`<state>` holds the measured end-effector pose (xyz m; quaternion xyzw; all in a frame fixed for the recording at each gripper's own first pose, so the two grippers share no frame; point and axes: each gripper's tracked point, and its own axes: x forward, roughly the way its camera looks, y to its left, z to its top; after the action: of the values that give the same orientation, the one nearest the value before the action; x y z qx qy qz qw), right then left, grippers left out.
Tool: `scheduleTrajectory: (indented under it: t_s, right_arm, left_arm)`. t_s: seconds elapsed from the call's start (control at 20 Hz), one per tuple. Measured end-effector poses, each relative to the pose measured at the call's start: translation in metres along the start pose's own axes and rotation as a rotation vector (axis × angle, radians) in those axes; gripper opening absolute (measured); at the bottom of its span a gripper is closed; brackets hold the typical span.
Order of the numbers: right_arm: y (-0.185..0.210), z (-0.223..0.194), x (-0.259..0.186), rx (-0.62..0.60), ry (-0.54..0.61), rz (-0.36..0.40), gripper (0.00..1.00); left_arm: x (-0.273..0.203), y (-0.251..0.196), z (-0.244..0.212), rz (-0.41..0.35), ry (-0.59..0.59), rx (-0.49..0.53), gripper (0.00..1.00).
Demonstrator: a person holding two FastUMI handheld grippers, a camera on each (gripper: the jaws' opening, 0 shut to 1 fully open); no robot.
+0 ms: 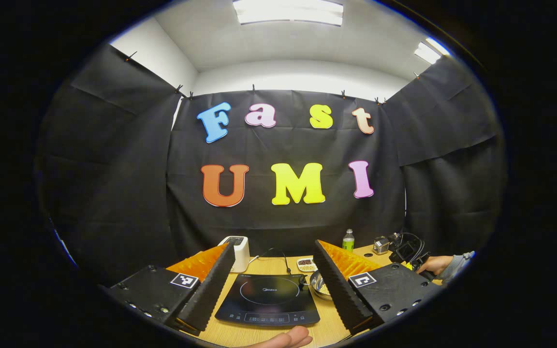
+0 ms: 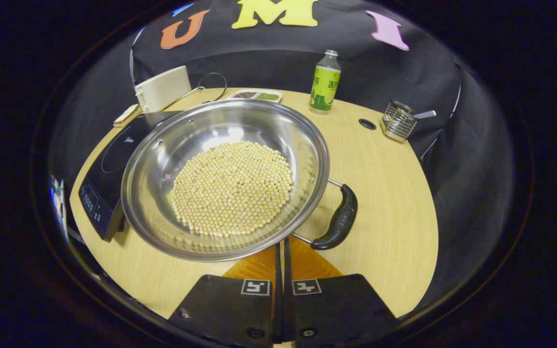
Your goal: First push the handle of the pot to place it horizontally, then grasp the pot with both hands and set it on the induction cooktop.
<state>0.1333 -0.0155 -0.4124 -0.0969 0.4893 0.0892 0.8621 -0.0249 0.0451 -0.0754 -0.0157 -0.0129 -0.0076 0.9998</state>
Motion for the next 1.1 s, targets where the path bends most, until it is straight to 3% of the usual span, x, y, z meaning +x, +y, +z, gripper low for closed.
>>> scheduleTrajectory:
  t_s: [0.6, 1.1]
  right_arm:
    - [-0.033, 0.024, 0.023, 0.089, -0.058, 0.002, 0.0]
    - [-0.046, 0.042, 0.038, 0.159, -0.135, 0.016, 0.04]
  left_arm:
    - [0.017, 0.002, -0.018, 0.01, 0.047, 0.007, 0.97]
    - [0.056, -0.022, -0.053, -0.018, 0.139, -0.007, 0.97]
